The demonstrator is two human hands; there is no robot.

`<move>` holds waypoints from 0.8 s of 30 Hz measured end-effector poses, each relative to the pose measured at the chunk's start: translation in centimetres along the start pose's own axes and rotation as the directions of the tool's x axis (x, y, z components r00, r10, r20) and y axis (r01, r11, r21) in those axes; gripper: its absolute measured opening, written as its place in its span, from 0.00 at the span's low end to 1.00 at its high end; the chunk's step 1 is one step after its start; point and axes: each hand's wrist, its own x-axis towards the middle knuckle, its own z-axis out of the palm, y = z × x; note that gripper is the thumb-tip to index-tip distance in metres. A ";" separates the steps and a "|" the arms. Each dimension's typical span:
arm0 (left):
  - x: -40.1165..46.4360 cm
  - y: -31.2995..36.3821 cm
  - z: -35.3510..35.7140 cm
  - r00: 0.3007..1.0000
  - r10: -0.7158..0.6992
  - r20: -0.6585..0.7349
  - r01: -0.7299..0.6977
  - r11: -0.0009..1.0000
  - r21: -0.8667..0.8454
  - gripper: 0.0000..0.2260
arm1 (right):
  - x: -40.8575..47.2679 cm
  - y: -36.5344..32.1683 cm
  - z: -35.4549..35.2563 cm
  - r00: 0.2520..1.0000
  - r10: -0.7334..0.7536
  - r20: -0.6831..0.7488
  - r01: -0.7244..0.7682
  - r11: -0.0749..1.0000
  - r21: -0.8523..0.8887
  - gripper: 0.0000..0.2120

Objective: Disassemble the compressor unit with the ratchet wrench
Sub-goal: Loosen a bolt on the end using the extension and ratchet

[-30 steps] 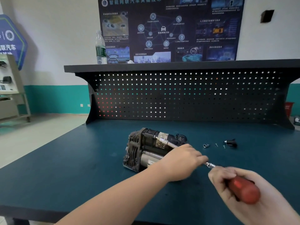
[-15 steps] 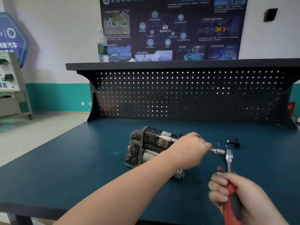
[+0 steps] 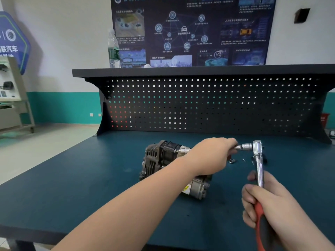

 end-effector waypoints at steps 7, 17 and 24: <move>-3.6 -0.2 3.2 0.943 0.292 0.159 -0.328 0.896 0.301 0.13 | -1.4 -2.8 2.0 0.954 0.232 0.188 -0.299 0.720 0.627 0.28; 0.2 0.1 -0.7 0.999 0.016 -0.029 -0.016 1.000 -0.024 0.07 | -0.5 -1.3 0.7 1.000 -0.001 0.004 0.002 0.989 -0.148 0.12; -2.9 0.7 3.6 0.965 0.238 0.113 -0.263 0.891 0.370 0.09 | -1.2 -4.4 2.6 0.950 0.251 0.187 -0.308 0.657 0.687 0.11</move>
